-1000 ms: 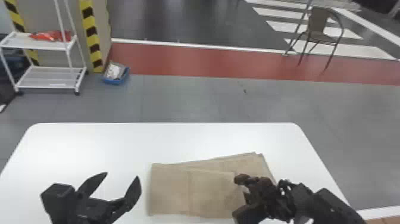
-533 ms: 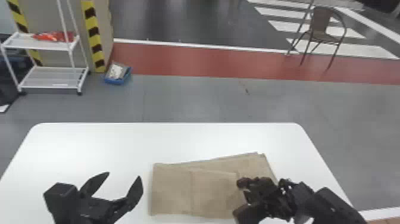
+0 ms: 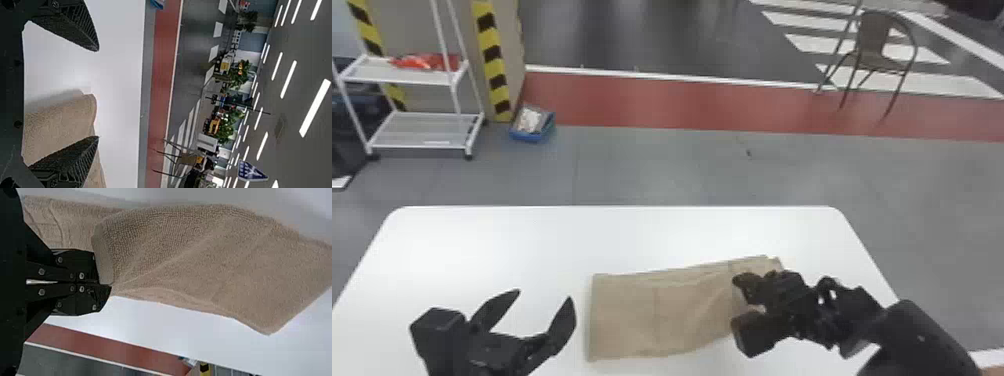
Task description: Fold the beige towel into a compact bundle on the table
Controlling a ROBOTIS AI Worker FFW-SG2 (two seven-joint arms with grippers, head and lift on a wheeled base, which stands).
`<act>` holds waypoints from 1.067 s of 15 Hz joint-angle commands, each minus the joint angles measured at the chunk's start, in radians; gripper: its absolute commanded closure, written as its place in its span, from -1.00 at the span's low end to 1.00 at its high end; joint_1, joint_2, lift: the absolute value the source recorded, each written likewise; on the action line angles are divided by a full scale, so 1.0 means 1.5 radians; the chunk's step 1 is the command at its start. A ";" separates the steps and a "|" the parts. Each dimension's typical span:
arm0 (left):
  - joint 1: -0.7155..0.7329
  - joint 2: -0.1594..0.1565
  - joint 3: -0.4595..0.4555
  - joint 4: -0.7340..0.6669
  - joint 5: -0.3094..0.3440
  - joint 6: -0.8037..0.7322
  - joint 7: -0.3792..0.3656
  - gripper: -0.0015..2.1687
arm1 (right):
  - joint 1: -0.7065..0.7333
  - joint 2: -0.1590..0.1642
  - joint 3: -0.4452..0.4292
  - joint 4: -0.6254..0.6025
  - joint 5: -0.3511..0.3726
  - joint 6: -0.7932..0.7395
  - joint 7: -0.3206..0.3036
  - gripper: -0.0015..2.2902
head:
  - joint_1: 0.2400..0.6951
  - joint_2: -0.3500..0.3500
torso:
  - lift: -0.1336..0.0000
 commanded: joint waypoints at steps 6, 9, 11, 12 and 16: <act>0.005 0.000 0.001 0.003 0.001 -0.004 -0.006 -0.92 | -0.025 0.025 -0.010 0.053 0.012 0.005 -0.019 0.50 | 1.00 -0.55 | 1.00; 0.012 0.000 0.002 0.000 0.001 -0.016 -0.007 -0.92 | -0.025 0.031 -0.018 -0.035 -0.066 0.015 -0.019 0.50 | 1.00 -0.52 | 1.00; 0.018 0.001 0.006 -0.002 0.001 -0.018 -0.008 -0.92 | -0.025 0.030 -0.040 -0.067 -0.101 0.015 -0.019 0.50 | 1.00 -0.47 | 1.00; 0.020 0.001 0.007 -0.002 0.001 -0.022 -0.009 -0.92 | -0.024 0.026 -0.047 -0.065 -0.092 0.013 -0.019 0.50 | 1.00 -0.43 | 1.00; 0.023 0.000 0.003 -0.002 0.002 -0.022 -0.011 -0.92 | -0.011 0.027 -0.044 0.026 -0.013 -0.003 -0.050 0.50 | 1.00 -0.48 | 1.00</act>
